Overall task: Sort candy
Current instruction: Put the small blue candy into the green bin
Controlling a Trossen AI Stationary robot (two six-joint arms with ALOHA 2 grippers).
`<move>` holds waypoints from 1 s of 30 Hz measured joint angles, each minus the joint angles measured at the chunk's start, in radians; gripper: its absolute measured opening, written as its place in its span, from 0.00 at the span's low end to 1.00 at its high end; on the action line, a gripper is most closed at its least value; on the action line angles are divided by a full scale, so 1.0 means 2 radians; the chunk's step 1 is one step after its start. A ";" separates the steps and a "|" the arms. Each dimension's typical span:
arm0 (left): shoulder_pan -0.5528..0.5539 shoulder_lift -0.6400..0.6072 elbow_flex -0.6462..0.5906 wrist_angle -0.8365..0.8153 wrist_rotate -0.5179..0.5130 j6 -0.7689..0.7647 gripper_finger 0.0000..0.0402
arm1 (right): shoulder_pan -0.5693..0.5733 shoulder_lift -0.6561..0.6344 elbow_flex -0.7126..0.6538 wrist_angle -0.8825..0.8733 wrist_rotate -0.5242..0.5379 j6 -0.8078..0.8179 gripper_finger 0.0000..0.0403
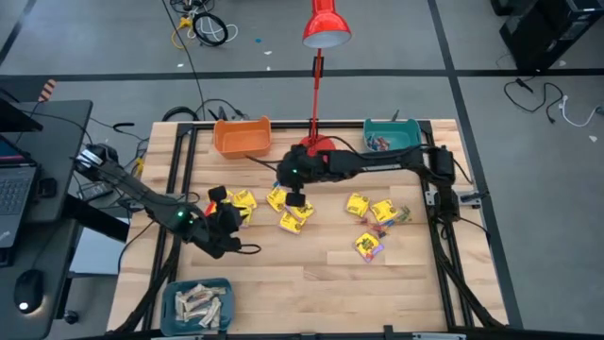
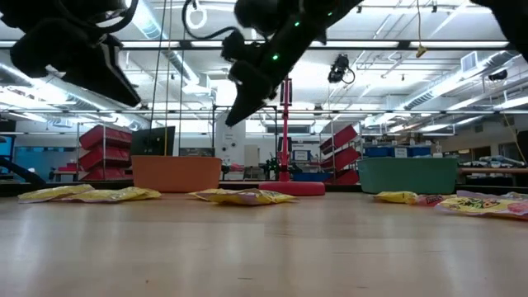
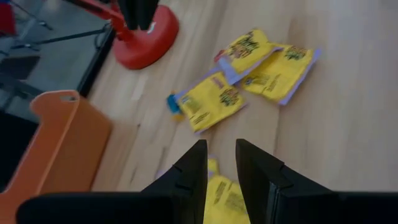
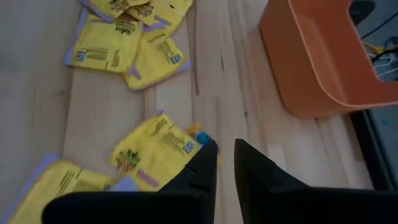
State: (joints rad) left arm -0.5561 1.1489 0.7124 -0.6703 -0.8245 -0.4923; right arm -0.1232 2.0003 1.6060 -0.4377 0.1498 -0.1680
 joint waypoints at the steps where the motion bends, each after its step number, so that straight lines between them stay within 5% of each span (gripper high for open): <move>1: -0.003 -0.002 0.000 -0.009 -0.003 -0.009 0.22 | -0.002 0.008 0.008 0.000 -0.006 0.000 0.10; 14: -0.033 -0.006 0.000 -0.132 -0.027 -0.146 0.22 | -0.015 0.088 0.063 0.015 -0.034 0.000 0.00; 30: -0.038 -0.006 0.000 -0.127 -0.058 -0.155 0.22 | -0.023 0.117 0.054 0.086 -0.052 0.030 0.00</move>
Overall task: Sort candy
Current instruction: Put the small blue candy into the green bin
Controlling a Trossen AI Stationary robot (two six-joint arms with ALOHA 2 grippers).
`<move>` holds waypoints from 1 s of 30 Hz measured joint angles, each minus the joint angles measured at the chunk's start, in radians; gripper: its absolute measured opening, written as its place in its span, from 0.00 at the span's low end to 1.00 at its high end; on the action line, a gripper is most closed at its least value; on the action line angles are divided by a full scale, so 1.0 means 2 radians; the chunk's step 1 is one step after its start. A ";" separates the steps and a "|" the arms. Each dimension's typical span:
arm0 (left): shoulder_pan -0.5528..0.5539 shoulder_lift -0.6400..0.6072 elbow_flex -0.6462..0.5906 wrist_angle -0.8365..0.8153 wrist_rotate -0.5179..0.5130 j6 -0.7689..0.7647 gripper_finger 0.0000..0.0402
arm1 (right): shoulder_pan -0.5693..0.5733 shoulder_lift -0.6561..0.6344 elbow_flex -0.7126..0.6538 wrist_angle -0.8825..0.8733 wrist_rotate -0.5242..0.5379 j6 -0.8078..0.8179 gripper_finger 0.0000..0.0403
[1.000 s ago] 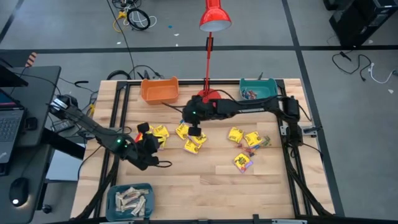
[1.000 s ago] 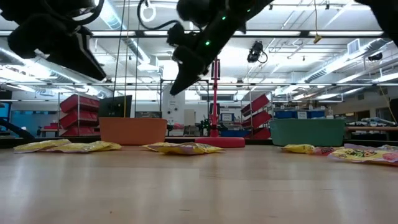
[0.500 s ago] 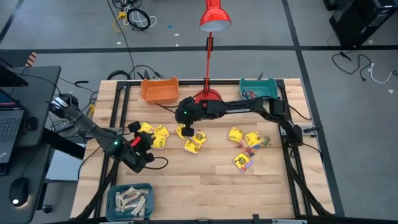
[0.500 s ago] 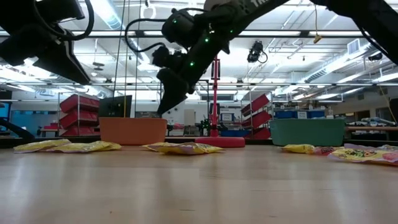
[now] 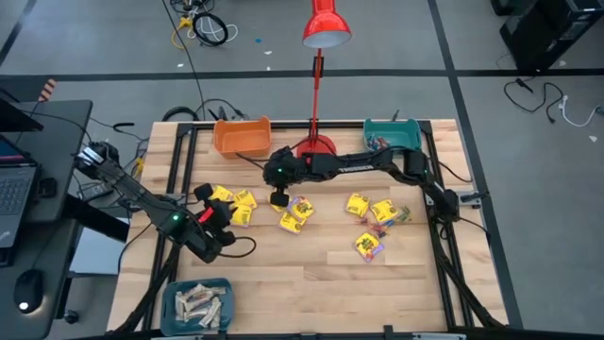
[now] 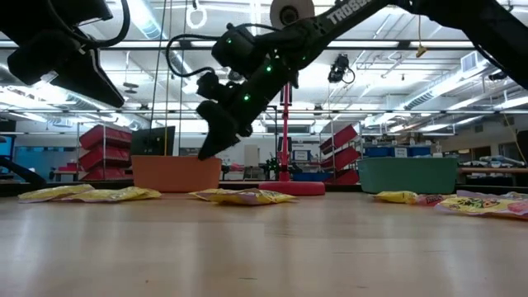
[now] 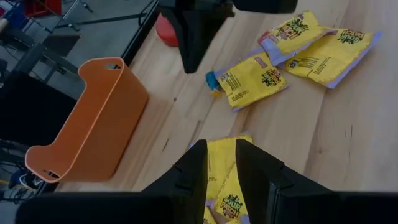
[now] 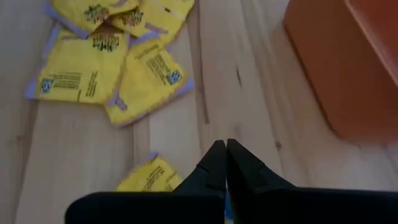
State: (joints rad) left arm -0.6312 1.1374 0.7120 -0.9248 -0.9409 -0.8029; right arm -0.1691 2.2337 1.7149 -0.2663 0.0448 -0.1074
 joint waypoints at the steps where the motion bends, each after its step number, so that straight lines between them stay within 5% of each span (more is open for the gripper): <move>1: 0.000 0.000 0.000 0.002 0.000 -0.001 0.22 | 0.000 0.003 0.001 0.007 0.000 0.001 0.00; 30: 0.000 0.000 0.000 0.007 0.000 -0.007 0.22 | -0.017 0.036 0.002 -0.050 0.004 0.106 0.00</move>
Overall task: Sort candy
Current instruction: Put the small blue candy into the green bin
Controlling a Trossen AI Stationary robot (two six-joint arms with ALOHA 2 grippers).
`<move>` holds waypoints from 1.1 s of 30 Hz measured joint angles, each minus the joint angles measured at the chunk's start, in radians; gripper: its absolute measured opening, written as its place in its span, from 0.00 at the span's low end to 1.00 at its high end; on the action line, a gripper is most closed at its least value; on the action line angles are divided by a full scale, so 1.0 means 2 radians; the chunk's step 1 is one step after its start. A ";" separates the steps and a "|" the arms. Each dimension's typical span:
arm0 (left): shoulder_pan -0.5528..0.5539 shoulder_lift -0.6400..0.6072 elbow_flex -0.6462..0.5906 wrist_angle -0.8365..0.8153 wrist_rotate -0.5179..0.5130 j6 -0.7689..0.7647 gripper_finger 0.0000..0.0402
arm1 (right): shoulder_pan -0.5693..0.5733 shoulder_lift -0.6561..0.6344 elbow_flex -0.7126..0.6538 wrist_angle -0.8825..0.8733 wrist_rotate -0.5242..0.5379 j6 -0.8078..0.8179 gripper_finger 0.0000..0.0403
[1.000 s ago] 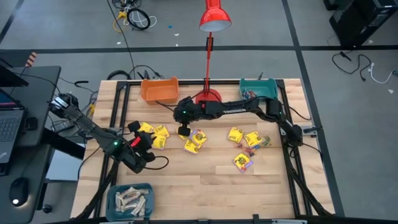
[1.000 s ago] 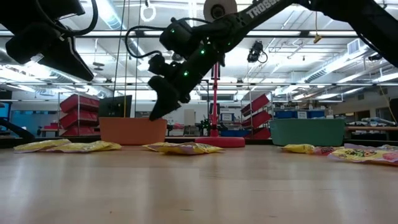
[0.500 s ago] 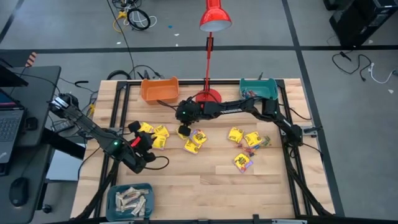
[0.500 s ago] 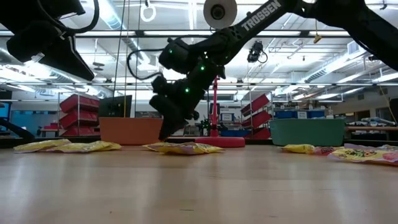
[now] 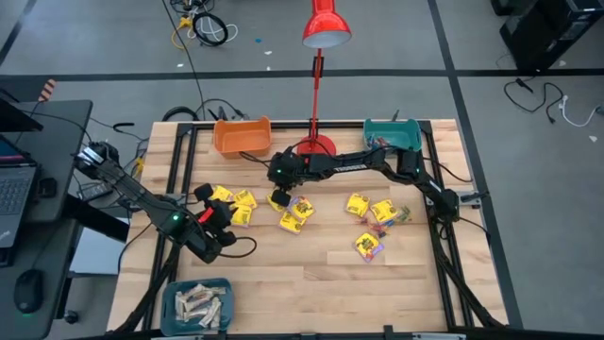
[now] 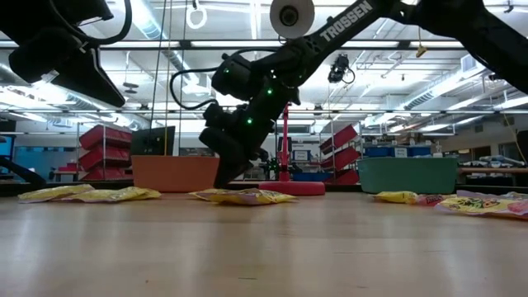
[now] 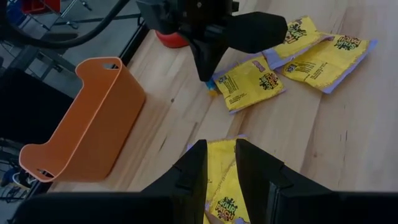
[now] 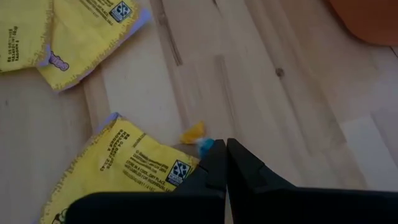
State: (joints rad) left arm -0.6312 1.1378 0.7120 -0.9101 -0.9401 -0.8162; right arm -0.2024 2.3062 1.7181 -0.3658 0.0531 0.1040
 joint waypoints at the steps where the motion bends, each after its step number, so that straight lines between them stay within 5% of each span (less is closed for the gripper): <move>1: 0.000 0.000 0.000 0.000 0.000 0.000 0.22 | 0.000 0.000 0.000 -0.003 0.001 0.002 0.00; 21: 0.000 0.000 0.000 0.002 0.001 -0.004 0.22 | -0.002 -0.030 -0.001 -0.056 0.026 -0.004 0.00; 33: 0.000 0.000 0.000 0.006 0.000 -0.003 0.22 | -0.008 -0.041 -0.001 -0.120 0.016 -0.179 0.08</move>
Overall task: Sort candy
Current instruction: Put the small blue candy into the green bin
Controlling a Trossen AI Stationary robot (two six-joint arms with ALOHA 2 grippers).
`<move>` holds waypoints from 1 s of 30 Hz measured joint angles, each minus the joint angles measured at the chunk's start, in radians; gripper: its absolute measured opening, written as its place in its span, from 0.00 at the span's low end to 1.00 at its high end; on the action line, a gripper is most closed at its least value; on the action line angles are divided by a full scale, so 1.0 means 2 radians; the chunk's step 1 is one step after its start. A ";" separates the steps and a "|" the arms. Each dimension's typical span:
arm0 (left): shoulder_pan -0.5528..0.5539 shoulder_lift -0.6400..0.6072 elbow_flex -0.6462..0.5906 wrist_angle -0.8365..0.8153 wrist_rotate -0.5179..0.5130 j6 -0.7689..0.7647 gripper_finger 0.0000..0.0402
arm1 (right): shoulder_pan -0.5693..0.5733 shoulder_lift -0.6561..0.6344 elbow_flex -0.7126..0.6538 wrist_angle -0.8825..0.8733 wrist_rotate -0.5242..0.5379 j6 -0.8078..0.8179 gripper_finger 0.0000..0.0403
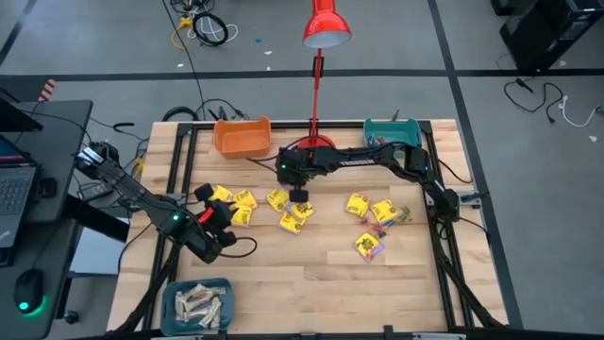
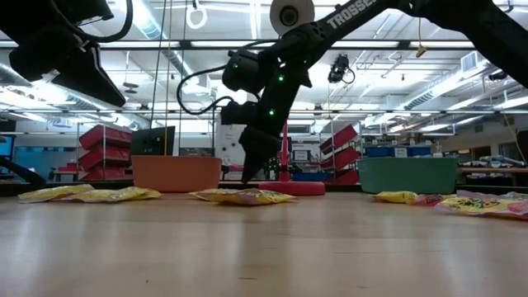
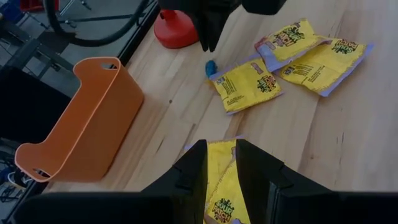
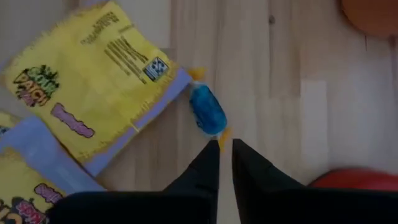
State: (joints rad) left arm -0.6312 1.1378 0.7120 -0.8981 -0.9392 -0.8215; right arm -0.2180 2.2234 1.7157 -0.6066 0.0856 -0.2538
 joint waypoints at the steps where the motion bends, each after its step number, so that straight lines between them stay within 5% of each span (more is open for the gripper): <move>1: 0.000 0.000 0.000 0.002 -0.001 0.002 0.22 | 0.000 0.000 0.000 0.002 0.000 -0.013 0.10; 13: 0.000 0.000 0.000 0.009 -0.005 0.003 0.22 | 0.004 0.008 0.000 0.048 -0.004 -0.030 0.34; 30: 0.000 0.000 0.000 0.009 -0.005 0.003 0.22 | 0.006 0.017 -0.003 0.051 -0.002 -0.026 0.35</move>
State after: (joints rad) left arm -0.6312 1.1385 0.7116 -0.8806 -0.9493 -0.8162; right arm -0.2050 2.2570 1.7093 -0.5045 0.0814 -0.3060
